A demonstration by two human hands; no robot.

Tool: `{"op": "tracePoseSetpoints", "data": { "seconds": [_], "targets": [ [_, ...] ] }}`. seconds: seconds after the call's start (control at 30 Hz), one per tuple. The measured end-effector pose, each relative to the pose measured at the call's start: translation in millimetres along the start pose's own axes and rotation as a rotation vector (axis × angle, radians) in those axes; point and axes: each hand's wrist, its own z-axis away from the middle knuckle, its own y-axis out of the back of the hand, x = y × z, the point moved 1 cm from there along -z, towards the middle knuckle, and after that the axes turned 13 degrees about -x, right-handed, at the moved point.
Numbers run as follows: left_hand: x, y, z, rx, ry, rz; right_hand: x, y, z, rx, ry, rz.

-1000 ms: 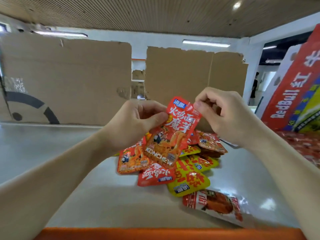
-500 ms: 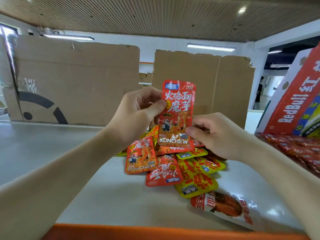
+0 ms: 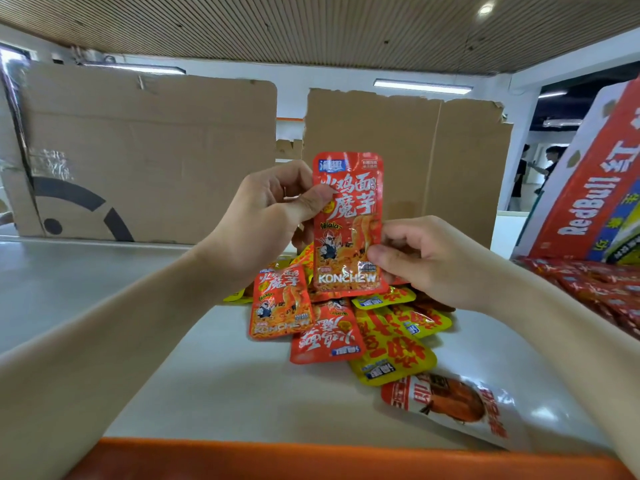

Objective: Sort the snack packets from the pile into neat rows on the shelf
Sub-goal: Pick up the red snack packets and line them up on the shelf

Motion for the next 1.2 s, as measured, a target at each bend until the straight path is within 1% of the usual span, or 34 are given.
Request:
{"op": "tracePoseSetpoints", "data": {
  "seconds": [0.13,0.3,0.4,0.7,0.83,0.97,1.07,1.2],
  "targets": [
    [-1.9,-1.1,0.0,-0.026,-0.018,-0.013,0.3,0.0,0.4,0.001,0.018,0.006],
    [-2.6,-3.0,-0.5,-0.034,-0.023,-0.046,1.2,5.6,3.4,0.067,0.108,-0.006],
    [-1.5,-5.0,0.6,-0.066,-0.021,-0.085,5.2,6.8,2.8,0.095,0.121,-0.003],
    [0.2,-5.2,1.8,-0.072,-0.053,-0.110,10.8,1.4,-0.3,0.053,0.073,-0.084],
    [8.4,-7.5,4.6,-0.116,-0.029,-0.135,8.1,-1.2,3.8,0.089,0.034,-0.112],
    [15.3,-10.1,10.6,-0.105,-0.009,-0.115,-9.0,-2.6,14.9,0.067,-0.004,-0.111],
    [23.9,-19.3,13.1,-0.095,-0.012,-0.048,-18.8,1.7,31.1,0.099,-0.022,-0.121],
    [43.1,-39.4,16.0,-0.125,-0.032,-0.087,-21.3,15.3,63.0,0.146,-0.047,-0.090]
  ]
}}
